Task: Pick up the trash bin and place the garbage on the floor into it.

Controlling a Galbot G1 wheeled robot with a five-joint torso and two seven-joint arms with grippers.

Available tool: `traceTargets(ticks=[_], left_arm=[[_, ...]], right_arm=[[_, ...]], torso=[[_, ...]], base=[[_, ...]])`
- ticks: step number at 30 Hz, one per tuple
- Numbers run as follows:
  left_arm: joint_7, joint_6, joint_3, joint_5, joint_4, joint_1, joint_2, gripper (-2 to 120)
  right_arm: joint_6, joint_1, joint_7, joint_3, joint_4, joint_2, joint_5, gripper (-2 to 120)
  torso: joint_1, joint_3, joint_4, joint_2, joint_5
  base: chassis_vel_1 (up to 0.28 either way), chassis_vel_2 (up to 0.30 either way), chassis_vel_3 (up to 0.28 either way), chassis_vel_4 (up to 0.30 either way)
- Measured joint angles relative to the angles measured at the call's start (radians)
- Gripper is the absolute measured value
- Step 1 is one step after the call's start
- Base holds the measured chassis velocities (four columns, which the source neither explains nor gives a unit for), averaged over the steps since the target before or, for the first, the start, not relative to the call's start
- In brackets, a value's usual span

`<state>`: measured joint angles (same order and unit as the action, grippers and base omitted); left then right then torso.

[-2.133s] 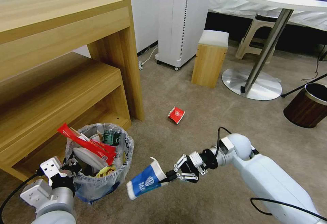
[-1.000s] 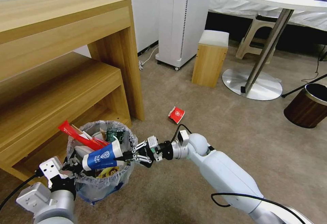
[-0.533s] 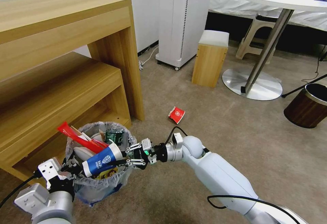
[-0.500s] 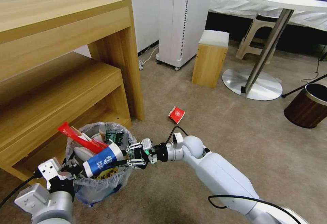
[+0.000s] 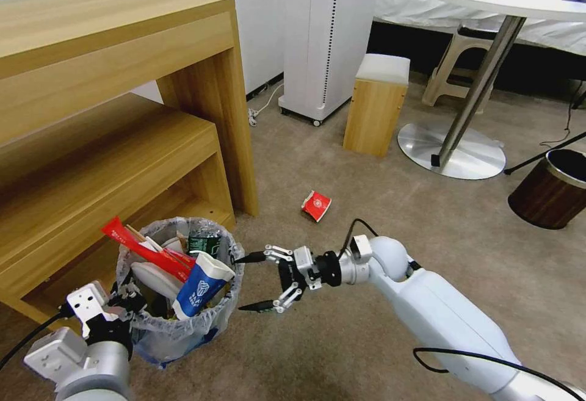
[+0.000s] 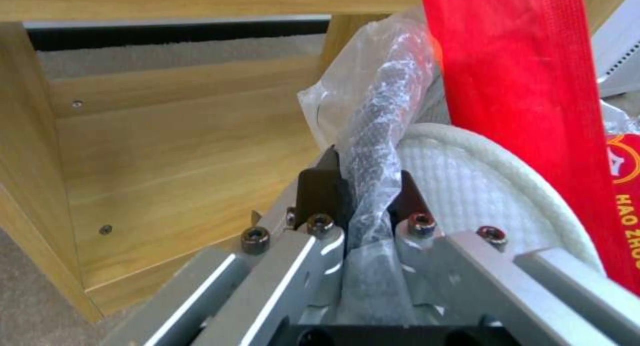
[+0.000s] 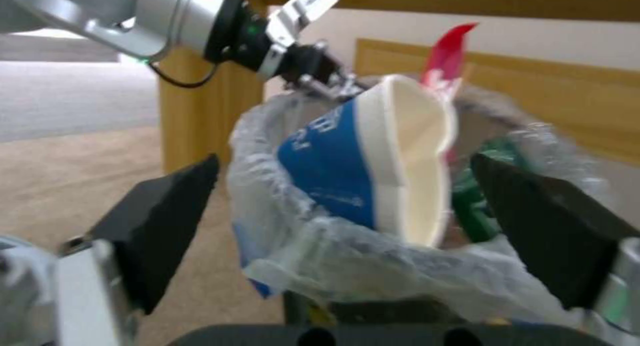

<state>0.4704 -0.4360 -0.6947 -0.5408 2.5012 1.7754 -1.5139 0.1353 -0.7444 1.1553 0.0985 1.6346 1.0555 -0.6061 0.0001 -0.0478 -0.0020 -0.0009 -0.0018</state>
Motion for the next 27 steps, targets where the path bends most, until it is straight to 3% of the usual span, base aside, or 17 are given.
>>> traceTargets(ticks=[3,4,5,8,9,10,12,13,15,21,27], left_arm=[[0.001,-0.002,-0.009,-0.008,0.000,-0.003,0.005,3],[0.003,-0.004,-0.018,-0.018,0.000,-0.008,0.009,3],[0.003,-0.004,-0.018,-0.018,0.000,-0.008,0.009,3],[0.011,-0.013,-0.016,-0.041,-0.005,-0.012,0.014,3],[0.011,-0.013,-0.016,-0.041,-0.005,-0.012,0.014,3],[0.012,-0.016,-0.009,-0.043,-0.007,-0.012,0.014,3],[0.012,-0.021,0.011,-0.043,-0.005,-0.009,0.016,3],[0.012,-0.021,0.011,-0.043,-0.005,-0.009,0.016,3],[0.012,-0.026,0.047,-0.043,-0.002,-0.001,0.023,3],[0.016,-0.032,0.114,-0.033,-0.002,-0.002,0.037,3],[0.008,-0.033,0.211,-0.002,-0.031,-0.010,0.067,3]], right_arm=[[0.001,-0.030,-0.040,-0.045,0.038,-0.018,-0.039,100],[0.001,-0.060,-0.120,-0.086,0.079,-0.033,-0.083,100],[0.001,-0.060,-0.120,-0.086,0.079,-0.033,-0.083,100],[-0.003,-0.146,-0.399,-0.212,0.168,-0.047,-0.162,100],[-0.003,-0.146,-0.399,-0.212,0.168,-0.047,-0.162,100],[-0.004,-0.177,-0.487,-0.260,0.187,-0.045,-0.173,100],[0.032,-0.245,-0.673,-0.375,0.212,-0.024,-0.135,100],[0.032,-0.245,-0.673,-0.375,0.212,-0.024,-0.135,100],[0.062,-0.339,-0.815,-0.518,0.233,0.007,-0.035,100],[0.106,-0.499,-0.896,-0.675,0.262,0.065,0.057,100],[0.166,-0.635,-0.955,-0.833,0.340,0.191,0.083,100]], torso=[[0.000,0.000,0.0000,0.000,0.0001],[0.000,0.000,-0.0001,0.000,-0.0001],[0.000,0.000,-0.0001,0.000,-0.0001],[0.000,0.000,0.0000,0.000,0.0000],[0.000,0.000,0.0000,0.000,0.0000],[0.000,0.000,-0.0001,0.000,-0.0003],[0.000,0.000,0.0000,0.000,0.0000],[0.000,0.000,0.0000,0.000,0.0000],[0.000,0.000,0.0000,0.000,0.0001],[0.000,0.000,-0.0001,0.000,0.0002],[0.000,0.000,-0.0001,0.000,-0.0003]], base=[[0.000,0.000,0.000,0.000],[0.000,0.000,0.000,0.000],[0.000,0.000,0.000,0.000],[0.000,0.000,0.000,0.000],[0.000,0.000,0.000,0.000],[0.000,0.000,0.000,0.000],[0.000,0.000,0.000,0.000],[0.000,0.000,0.000,0.000],[0.000,0.000,0.000,0.000],[0.000,0.000,0.000,0.000],[0.000,0.000,0.000,0.000]])
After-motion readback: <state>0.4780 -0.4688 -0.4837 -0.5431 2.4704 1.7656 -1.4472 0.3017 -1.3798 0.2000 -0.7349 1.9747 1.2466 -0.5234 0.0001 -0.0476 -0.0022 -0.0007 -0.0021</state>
